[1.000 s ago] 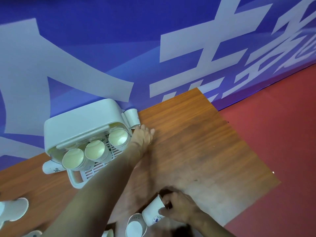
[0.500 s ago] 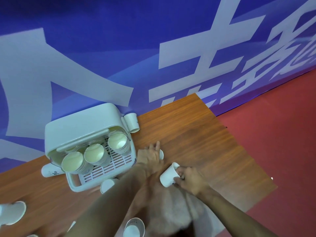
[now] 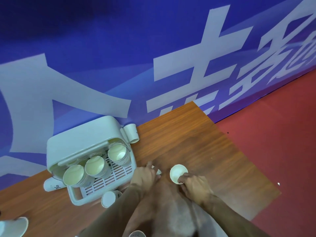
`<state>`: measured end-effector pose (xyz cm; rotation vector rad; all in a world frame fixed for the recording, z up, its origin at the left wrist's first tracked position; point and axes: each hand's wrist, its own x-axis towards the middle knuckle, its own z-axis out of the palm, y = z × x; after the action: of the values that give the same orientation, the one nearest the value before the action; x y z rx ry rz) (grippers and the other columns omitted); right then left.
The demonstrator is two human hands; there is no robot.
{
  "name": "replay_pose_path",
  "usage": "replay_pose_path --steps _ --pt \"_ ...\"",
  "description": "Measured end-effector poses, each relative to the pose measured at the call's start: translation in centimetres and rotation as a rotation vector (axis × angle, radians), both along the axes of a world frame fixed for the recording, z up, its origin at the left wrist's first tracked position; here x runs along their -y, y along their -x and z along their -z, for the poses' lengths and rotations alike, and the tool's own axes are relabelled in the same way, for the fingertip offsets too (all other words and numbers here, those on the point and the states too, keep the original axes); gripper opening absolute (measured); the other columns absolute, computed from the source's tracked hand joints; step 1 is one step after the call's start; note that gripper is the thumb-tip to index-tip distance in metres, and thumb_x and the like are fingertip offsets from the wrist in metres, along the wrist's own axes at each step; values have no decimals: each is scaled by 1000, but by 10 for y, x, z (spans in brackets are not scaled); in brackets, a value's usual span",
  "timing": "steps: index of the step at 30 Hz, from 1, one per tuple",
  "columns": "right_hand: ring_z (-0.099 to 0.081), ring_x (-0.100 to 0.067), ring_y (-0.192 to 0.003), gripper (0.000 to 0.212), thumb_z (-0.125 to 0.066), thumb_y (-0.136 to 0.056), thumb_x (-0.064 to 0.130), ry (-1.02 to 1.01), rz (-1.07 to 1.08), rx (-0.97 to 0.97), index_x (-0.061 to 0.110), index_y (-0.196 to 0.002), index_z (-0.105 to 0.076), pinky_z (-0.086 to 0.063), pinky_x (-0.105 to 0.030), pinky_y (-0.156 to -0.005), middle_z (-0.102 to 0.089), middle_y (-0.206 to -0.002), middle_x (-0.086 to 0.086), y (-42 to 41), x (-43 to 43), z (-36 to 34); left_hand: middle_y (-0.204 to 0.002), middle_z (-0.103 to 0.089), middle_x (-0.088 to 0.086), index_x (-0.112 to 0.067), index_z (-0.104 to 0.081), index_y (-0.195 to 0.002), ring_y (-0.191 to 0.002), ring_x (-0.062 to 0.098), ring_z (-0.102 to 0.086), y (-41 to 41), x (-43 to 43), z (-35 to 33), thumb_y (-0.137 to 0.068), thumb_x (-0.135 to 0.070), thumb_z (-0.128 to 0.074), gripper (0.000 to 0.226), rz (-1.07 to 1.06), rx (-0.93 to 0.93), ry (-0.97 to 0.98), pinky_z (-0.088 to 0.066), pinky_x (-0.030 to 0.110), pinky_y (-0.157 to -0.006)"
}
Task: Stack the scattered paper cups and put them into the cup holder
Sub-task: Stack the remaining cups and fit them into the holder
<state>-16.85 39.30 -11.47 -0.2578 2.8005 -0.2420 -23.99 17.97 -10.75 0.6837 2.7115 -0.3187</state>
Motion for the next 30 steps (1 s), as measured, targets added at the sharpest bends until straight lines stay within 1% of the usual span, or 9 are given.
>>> replay_pose_path --steps 4,7,10,13,14,19,24,27,30 --pt "-65 -20 -101 33 -39 -90 45 13 -18 -47 31 -114 -58 -42 -32 -71 -65 -114 6 1 1 0 -149 -33 3 -26 -56 -127 -102 26 -64 -11 8 -2 -104 -48 -33 40 16 -23 -33 -44 33 -71" --pt "-65 -20 -99 33 -40 -90 45 6 -28 -82 31 -113 -57 -43 -31 -72 -66 -112 7 2 -1 -5 -151 -30 5 -29 -51 -132 -110 27 -60 -20 14 -5 -105 -34 -35 32 62 -5 -52 -40 34 -71" --pt "-64 -21 -95 35 -36 -87 43 1 -66 -90 29 -109 -59 -36 -31 -66 -66 -106 5 1 2 -5 -137 -45 4 -25 -49 -131 -96 29 -67 -33 24 1 -105 -30 -35 30 58 16 -70 -37 34 -67" --pt "-65 -21 -98 39 -34 -86 41 5 -88 -91 29 -110 -61 -39 -29 -70 -66 -108 4 3 6 -5 -123 -54 5 -20 -49 -128 -91 28 -68 -34 31 4 -96 -4 -40 36 61 16 -99 -38 34 -62" --pt "-65 -20 -100 38 -34 -87 40 1 -90 -89 29 -112 -61 -41 -29 -73 -66 -110 5 4 7 -6 -120 -55 5 -18 -51 -125 -92 28 -67 -34 34 3 -94 -1 -41 37 59 35 -92 -38 34 -62" --pt "-63 -17 -105 35 -35 -92 41 -10 -125 -104 30 -112 -61 -46 -31 -81 -65 -112 7 9 16 -21 -112 -59 4 -18 -56 -116 -98 29 -63 -35 43 -23 -95 -9 -45 25 42 13 -121 -39 35 -64" --pt "-63 -16 -106 28 -40 -93 38 -21 -130 -93 32 -112 -60 -44 -31 -83 -65 -114 10 14 32 -40 -105 -57 8 -14 -53 -114 -91 32 -61 -45 52 -49 -92 -10 -48 22 127 -23 -119 -33 36 -59" --pt "-62 -13 -102 27 -40 -91 42 23 -143 -117 32 -108 -59 -41 -29 -80 -65 -110 14 18 48 -48 -103 -55 10 -13 -51 -111 -86 34 -59 -52 70 -64 -91 -10 -48 20 154 -67 -134 -30 38 -56" --pt "-60 -9 -99 26 -39 -90 44 72 -199 -151 32 -105 -57 -41 -27 -77 -64 -105 15 22 73 -60 -103 -55 11 -13 -52 -109 -85 36 -58 -65 101 -87 -90 -11 -45 21 64 -90 -138 -28 38 -56"
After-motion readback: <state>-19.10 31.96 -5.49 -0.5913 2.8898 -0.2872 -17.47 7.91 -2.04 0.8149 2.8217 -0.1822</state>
